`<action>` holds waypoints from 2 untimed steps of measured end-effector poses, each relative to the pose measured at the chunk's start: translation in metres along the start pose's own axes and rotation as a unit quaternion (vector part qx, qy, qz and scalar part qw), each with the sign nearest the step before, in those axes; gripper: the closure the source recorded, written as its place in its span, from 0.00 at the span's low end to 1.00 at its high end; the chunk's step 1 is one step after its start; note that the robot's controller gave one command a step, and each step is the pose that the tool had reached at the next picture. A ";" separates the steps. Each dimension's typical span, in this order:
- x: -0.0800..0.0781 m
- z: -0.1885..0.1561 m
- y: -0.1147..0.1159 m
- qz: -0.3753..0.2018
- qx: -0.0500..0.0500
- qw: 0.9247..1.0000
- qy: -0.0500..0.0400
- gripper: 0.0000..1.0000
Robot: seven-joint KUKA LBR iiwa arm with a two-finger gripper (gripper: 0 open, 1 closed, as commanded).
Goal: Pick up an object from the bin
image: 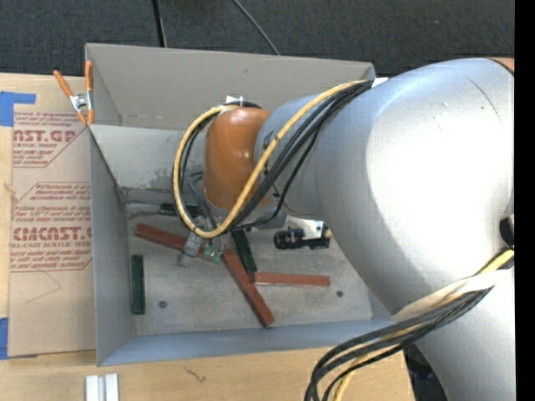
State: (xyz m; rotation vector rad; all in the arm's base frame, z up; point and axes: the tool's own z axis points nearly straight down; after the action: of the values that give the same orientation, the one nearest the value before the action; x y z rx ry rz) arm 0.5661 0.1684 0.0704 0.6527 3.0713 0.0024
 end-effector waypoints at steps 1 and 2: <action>0.000 -0.001 0.000 0.000 0.000 1.000 0.000 1.00; 0.012 -0.041 0.004 -0.011 0.003 1.000 0.004 1.00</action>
Offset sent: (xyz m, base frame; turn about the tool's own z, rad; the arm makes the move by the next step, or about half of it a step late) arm -0.0210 0.0289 0.1417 -0.0692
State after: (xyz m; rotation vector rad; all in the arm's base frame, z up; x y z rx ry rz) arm 0.5567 0.1765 0.1112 0.6198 3.0867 -0.0055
